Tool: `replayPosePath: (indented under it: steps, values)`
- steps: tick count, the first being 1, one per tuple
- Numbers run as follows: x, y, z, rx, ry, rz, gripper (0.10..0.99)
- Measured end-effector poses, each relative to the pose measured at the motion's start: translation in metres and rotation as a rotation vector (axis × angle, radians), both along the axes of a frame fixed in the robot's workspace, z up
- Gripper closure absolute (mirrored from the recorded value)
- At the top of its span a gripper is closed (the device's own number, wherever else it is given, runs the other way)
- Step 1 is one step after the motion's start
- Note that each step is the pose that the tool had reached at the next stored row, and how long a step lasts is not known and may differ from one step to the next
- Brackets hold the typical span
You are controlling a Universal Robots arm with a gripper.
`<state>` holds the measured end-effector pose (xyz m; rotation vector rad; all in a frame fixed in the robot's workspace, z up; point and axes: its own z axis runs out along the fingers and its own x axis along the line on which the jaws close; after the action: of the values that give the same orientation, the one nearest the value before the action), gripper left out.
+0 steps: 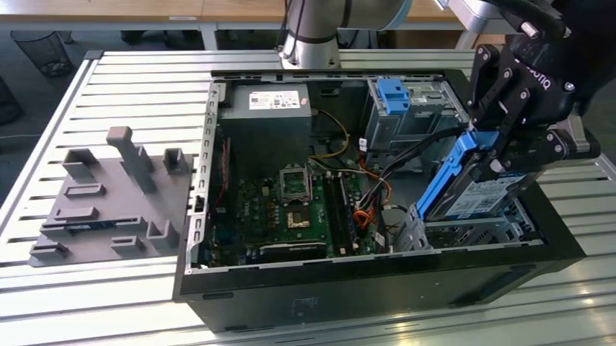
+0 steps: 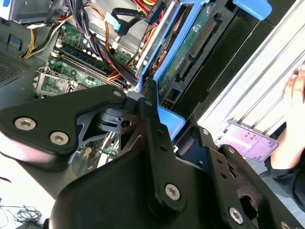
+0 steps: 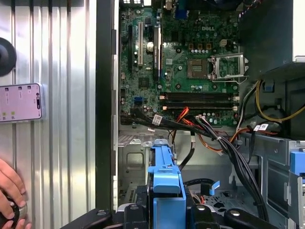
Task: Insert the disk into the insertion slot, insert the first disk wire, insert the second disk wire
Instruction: 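Insert the disk into the insertion slot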
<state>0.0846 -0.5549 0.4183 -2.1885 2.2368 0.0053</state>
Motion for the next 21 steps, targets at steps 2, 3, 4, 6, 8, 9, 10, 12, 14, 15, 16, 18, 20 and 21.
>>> replayPosePath:
  steps: [2,3,4,6,8,9,10,12,14,15,16,18,20,21]
  values:
    - [0.0,0.0,-0.0017,0.0,0.0,0.0,0.722]
    - [0.0,0.0,-0.0025,0.0,0.0,0.0,0.722]
    - [0.0,0.0,-0.0032,0.0,0.0,0.0,0.722]
    - [0.0,0.0,-0.0043,0.0,0.0,0.0,0.722]
    - [0.0,0.0,-0.0056,0.0,0.0,0.0,0.722]
    - [0.0,0.0,-0.0062,0.001,0.0,0.0,0.722]
    - [0.0,0.0,-0.0069,0.001,0.0,0.0,0.722]
    - [0.0,0.0,-0.0081,0.001,0.0,0.0,0.722]
    - [0.0,0.0,-0.0096,0.001,0.0,0.0,0.722]
    - [0.0,0.0,-0.0104,0.001,0.0,0.0,0.722]
    - [0.0,0.0,-0.0114,0.001,0.0,0.0,0.722]
    - [0.0,0.0,-0.0135,0.002,0.0,0.0,0.722]
    - [0.0,0.0,-0.016,0.002,0.0,0.0,0.722]
    - [0.0,0.0,-0.0174,0.002,0.0,0.0,0.722]
